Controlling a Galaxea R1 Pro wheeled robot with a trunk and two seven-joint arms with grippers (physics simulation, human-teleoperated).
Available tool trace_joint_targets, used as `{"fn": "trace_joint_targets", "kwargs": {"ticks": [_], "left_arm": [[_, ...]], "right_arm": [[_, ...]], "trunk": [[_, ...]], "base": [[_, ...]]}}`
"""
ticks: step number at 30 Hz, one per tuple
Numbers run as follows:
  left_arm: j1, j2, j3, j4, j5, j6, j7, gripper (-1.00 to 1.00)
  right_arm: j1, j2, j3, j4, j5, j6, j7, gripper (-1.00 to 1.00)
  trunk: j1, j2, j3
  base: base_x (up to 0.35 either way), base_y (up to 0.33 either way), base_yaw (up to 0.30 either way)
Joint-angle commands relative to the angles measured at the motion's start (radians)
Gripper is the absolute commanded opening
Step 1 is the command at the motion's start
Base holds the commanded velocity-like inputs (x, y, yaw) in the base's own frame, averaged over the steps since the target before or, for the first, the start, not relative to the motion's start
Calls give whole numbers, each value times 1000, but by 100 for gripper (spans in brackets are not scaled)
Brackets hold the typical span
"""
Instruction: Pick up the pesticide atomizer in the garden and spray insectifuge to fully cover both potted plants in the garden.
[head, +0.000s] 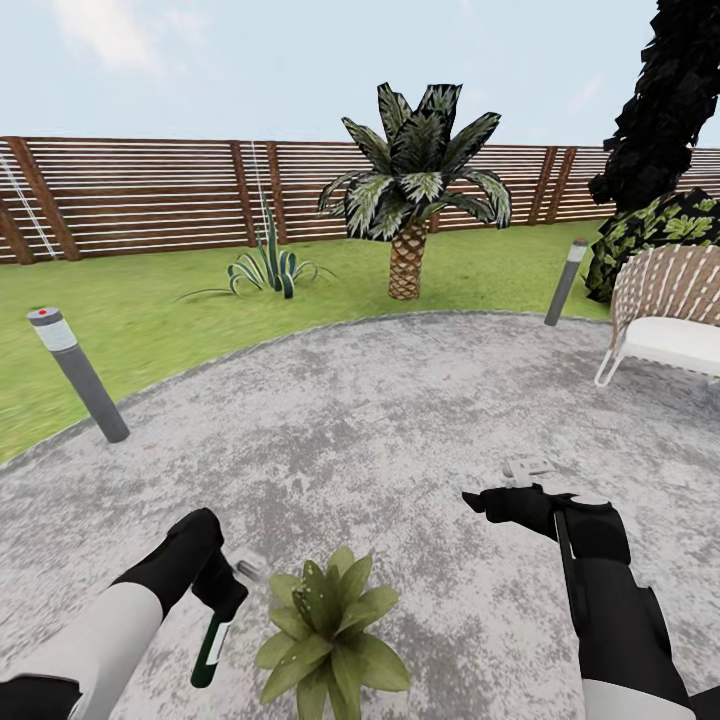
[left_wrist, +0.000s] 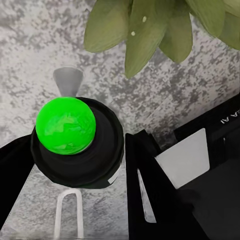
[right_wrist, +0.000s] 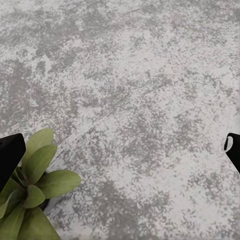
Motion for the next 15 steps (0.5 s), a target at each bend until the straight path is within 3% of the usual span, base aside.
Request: {"fn": "trace_joint_targets", "kwargs": {"ticks": [1,4,15], "left_arm": [[1,0,-4,-1,-7,4,-2,-100],[8,-4,-7,3,-6,3,42,-100],[67,-17,-10,6,-3,0,64,-100]], "right_arm": [[-1,1,-2,-1,10,2,10,100],[-1,1,-2,-1,11,2,10,100],[-1,1,-3,-1,12,3,11,100]], "trunk": [[0,0,-1],[0,0,-1],[0,0,-1]], "base": [[0,0,0],[0,0,0],[0,0,0]]}}
